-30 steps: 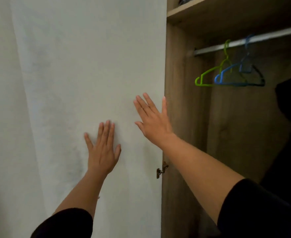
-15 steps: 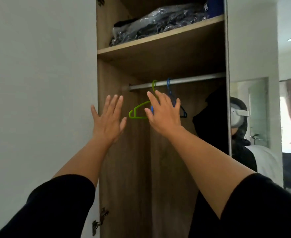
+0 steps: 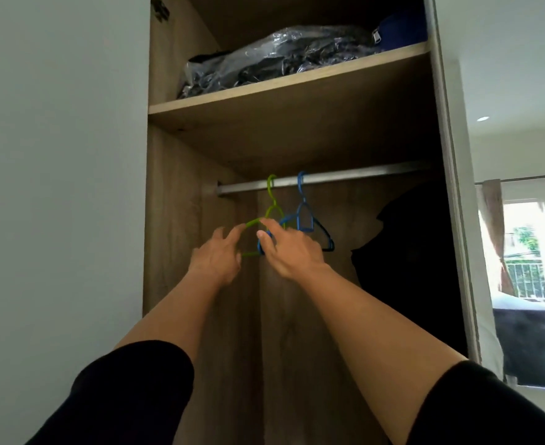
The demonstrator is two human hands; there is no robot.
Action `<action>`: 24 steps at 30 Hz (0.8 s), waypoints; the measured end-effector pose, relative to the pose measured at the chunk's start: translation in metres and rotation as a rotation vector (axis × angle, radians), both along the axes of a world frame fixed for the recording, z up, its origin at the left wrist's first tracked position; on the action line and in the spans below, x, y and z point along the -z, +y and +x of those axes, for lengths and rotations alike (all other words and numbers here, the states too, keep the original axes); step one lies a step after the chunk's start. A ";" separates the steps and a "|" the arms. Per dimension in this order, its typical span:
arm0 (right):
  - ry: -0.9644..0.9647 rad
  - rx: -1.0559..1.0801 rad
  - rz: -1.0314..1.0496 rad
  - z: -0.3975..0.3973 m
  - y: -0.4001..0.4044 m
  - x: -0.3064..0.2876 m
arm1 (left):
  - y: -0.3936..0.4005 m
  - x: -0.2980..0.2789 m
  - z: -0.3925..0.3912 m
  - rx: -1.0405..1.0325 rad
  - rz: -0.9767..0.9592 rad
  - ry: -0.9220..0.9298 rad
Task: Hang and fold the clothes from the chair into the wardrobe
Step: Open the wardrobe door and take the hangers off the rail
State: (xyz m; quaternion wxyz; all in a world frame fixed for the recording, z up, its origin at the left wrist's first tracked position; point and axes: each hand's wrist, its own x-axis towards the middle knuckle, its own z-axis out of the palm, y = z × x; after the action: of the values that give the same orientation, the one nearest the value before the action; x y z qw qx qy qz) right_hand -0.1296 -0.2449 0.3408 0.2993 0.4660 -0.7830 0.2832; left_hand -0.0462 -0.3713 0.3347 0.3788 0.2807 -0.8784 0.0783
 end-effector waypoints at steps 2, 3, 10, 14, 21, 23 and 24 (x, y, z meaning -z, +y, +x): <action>-0.002 0.005 -0.008 -0.002 -0.006 -0.001 | -0.006 -0.003 -0.005 0.050 0.029 0.044; -0.007 0.007 -0.012 -0.003 -0.008 -0.001 | -0.007 -0.005 -0.008 0.056 0.045 0.065; -0.014 0.100 -0.061 -0.005 -0.022 0.004 | -0.005 -0.008 -0.024 0.081 0.104 0.250; -0.038 0.103 -0.071 -0.008 -0.024 0.007 | 0.000 -0.010 -0.025 0.104 0.097 0.404; -0.065 0.046 -0.052 -0.012 -0.018 0.009 | 0.008 -0.013 -0.024 0.104 0.092 0.478; -0.074 0.049 -0.048 -0.014 -0.014 0.010 | 0.009 -0.016 -0.024 0.102 0.113 0.494; -0.081 0.050 -0.047 -0.014 -0.012 0.010 | 0.010 -0.018 -0.024 0.102 0.120 0.504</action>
State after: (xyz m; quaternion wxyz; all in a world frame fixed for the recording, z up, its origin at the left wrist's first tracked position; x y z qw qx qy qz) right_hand -0.1439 -0.2567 0.3306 0.2852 0.4273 -0.7990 0.3125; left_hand -0.0700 -0.3610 0.3526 0.5717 0.2687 -0.7724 -0.0653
